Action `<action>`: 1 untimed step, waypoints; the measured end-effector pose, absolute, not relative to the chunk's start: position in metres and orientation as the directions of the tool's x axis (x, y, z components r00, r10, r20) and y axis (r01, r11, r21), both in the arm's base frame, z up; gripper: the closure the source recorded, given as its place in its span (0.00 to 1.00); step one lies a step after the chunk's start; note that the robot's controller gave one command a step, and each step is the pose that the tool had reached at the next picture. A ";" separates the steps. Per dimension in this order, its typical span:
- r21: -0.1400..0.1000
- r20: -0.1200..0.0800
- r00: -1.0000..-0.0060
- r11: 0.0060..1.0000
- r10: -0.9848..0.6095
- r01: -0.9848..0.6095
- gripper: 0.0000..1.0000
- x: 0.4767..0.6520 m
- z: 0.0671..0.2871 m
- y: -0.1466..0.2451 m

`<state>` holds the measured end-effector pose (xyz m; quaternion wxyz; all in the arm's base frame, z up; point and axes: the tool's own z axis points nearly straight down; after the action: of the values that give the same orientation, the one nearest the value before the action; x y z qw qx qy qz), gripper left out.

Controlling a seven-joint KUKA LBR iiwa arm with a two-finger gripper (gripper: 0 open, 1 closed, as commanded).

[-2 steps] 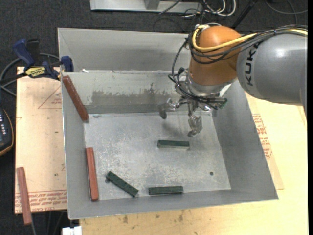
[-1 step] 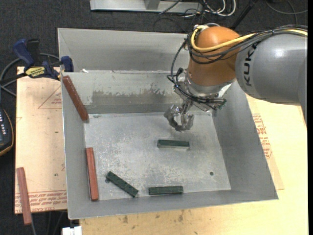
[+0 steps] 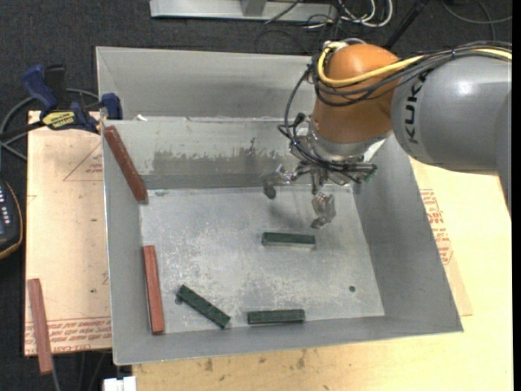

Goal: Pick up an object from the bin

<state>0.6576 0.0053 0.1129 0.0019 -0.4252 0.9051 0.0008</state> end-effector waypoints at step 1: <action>0.004 0.001 -0.652 0.652 -0.759 -0.759 0.00 0.605 0.076 -0.006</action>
Offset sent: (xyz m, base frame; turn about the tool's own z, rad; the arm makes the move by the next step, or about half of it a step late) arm -0.0505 -0.0121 -0.0351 0.0172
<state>0.6053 -0.0060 0.0758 -0.0013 -0.4174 0.9087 0.0016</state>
